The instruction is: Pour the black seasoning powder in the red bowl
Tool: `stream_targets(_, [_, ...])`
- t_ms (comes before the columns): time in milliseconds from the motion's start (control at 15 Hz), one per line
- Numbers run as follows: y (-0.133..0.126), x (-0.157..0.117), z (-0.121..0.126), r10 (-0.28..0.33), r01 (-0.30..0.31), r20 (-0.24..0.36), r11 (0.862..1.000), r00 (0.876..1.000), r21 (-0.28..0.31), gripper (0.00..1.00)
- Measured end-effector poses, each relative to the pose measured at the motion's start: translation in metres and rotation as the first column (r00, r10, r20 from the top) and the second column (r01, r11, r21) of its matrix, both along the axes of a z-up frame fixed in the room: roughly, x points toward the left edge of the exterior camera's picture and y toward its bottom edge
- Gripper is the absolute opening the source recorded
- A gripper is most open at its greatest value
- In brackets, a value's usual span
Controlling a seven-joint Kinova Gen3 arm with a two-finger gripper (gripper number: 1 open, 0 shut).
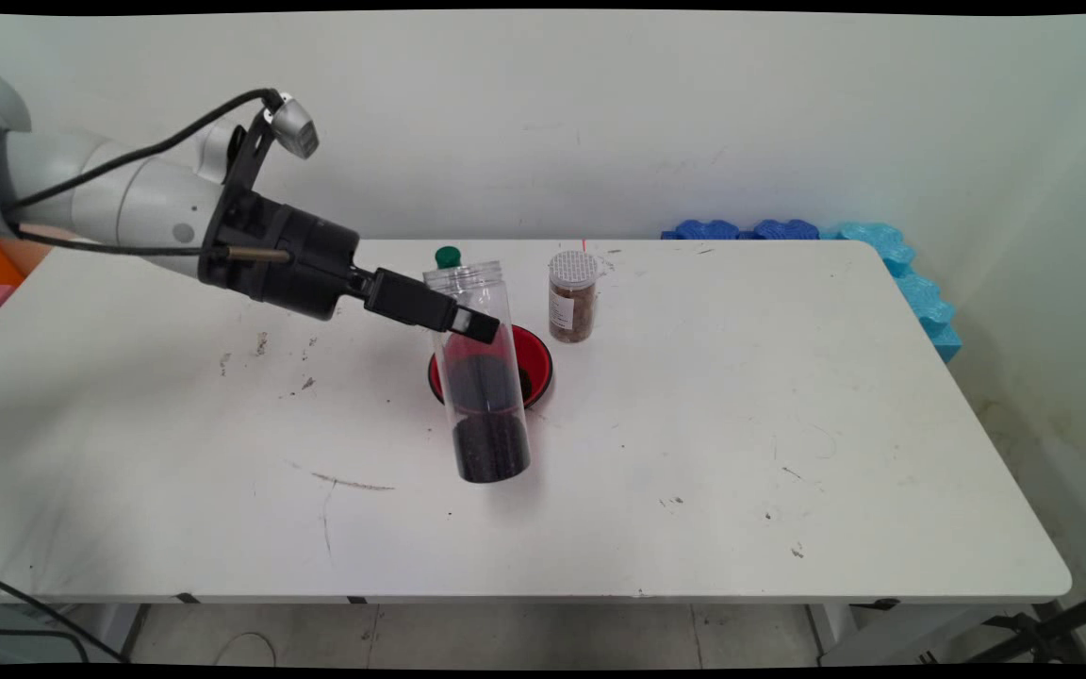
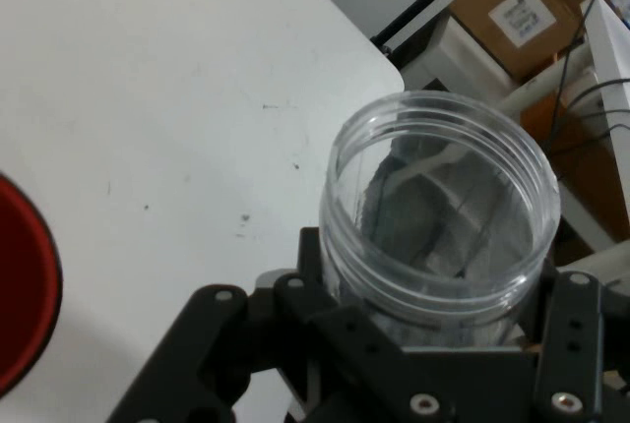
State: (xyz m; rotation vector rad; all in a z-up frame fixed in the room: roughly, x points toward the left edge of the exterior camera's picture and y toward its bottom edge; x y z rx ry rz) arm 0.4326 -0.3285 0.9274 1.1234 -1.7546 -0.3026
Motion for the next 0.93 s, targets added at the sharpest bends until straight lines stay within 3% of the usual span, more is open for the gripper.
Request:
stream_targets(267, [-0.01, 0.006, -0.005, 0.037, -0.035, -0.019, 0.994, 0.999, 0.106, 0.0])
stream_targets(600, [-0.02, 0.01, -0.01, 0.095, -0.087, -0.036, 0.982, 0.995, 0.168, 0.0])
stream_targets(733, [-0.023, 0.012, -0.015, 0.136, -0.123, -0.044, 0.968, 0.99, 0.218, 0.0])
stream_targets(933, [-0.026, 0.015, -0.023, 0.21, -0.182, -0.056, 0.93, 0.976, 0.319, 0.0])
